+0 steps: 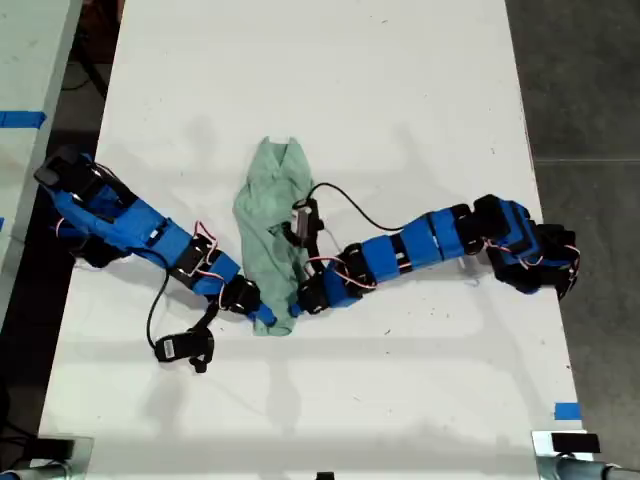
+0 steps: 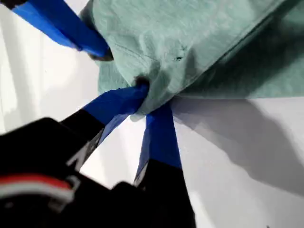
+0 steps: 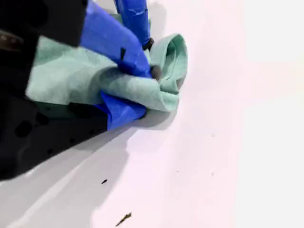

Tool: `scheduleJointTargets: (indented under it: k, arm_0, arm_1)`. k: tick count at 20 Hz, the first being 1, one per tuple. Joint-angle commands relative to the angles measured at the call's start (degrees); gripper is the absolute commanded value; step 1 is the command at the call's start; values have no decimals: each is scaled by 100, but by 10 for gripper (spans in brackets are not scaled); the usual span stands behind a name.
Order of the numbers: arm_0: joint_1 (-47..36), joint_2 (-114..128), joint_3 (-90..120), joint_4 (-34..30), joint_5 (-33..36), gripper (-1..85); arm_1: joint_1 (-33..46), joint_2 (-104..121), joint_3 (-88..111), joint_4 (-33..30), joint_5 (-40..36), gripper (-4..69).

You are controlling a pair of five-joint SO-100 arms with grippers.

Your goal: Fold t shirt

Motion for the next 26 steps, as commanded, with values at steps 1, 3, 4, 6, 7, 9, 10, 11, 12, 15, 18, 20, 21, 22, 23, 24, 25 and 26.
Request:
scheduleJointTargets:
  k: [1, 3, 4, 6, 7, 9, 10, 11, 12, 15, 18, 20, 21, 22, 23, 24, 25, 26]
  arm_0:
    - [44, 132, -360, 580, -132, -3]
    - [193, 422, -1257, 1775, 149, -3]
    - [316, 439, -1916, 2364, 343, -3]
    - [563, 404, -3190, 3419, 519, -3]
    - [633, 404, -3683, 3797, 554, -3]
    - [677, 475, -4412, 4228, 686, -3]
    - [615, 527, -4658, 4368, 782, -3]
    - [475, 642, -4711, 4438, 905, -3]
    - [246, 773, -4667, 4518, 993, -3]
    - [-571, 1037, -4359, 4790, 1336, -3]
    - [-1635, 1503, -3841, 5256, 1652, -3]
    - [-2443, 2074, -3340, 5449, 1925, -3]
    - [-2848, 2399, -3138, 5599, 2065, -3]
    - [-3234, 2698, -2979, 5783, 2215, -3]
    - [-3577, 2944, -2856, 5933, 2399, -3]
    - [-3867, 3059, -2751, 6064, 2584, 8]
    - [-4061, 3050, -2619, 6091, 2830, 79]
    - [-4184, 2874, -2399, 6038, 2979, 227]
  arm_1:
    - [-97, 422, 26, 396, -26, 20]
    - [-246, 870, 97, 554, -132, 20]
    - [-378, 1134, 88, 554, -264, 20]
    - [-615, 1687, 26, 448, -589, 20]
    - [-668, 1986, 26, 396, -729, 20]
    - [-633, 2505, 44, 308, -1011, 20]
    - [-545, 2689, 44, 316, -1151, 20]
    - [-387, 2839, 70, 369, -1257, 20]
    - [-193, 2962, 132, 439, -1362, 20]
    - [492, 3041, 246, 563, -1679, 20]
    - [1178, 2892, 343, 606, -2013, 20]
    - [1573, 2769, 360, 606, -2145, 20]
    - [1731, 2751, 360, 606, -2197, 20]
    - [1846, 2742, 360, 624, -2268, 20]
    - [1925, 2725, 360, 633, -2320, 22]
    - [1986, 2689, 378, 633, -2417, 96]
    - [2030, 2575, 334, 694, -2487, 272]
    - [2092, 2470, 360, 782, -2417, 321]
